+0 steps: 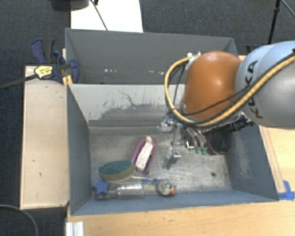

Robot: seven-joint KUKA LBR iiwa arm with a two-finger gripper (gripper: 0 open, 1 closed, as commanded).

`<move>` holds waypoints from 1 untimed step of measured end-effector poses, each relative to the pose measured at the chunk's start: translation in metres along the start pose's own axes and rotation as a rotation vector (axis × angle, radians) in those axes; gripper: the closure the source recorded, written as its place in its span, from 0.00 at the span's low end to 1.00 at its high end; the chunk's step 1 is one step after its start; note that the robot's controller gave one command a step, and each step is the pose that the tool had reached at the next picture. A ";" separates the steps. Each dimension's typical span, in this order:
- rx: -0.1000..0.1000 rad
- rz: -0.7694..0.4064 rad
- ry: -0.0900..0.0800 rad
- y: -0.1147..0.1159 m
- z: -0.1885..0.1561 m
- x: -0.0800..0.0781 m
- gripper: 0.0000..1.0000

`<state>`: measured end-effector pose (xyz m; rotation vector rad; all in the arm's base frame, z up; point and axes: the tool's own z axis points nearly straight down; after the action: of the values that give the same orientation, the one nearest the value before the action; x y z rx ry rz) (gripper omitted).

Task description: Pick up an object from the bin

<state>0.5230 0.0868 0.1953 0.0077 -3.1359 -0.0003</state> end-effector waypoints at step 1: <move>-0.002 0.150 -0.010 0.054 0.103 -0.058 0.00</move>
Offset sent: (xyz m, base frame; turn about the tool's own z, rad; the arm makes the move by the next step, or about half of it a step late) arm 0.0591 0.0593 -0.1244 0.1549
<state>0.5806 0.1413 0.0915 -0.2281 -3.1380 -0.0025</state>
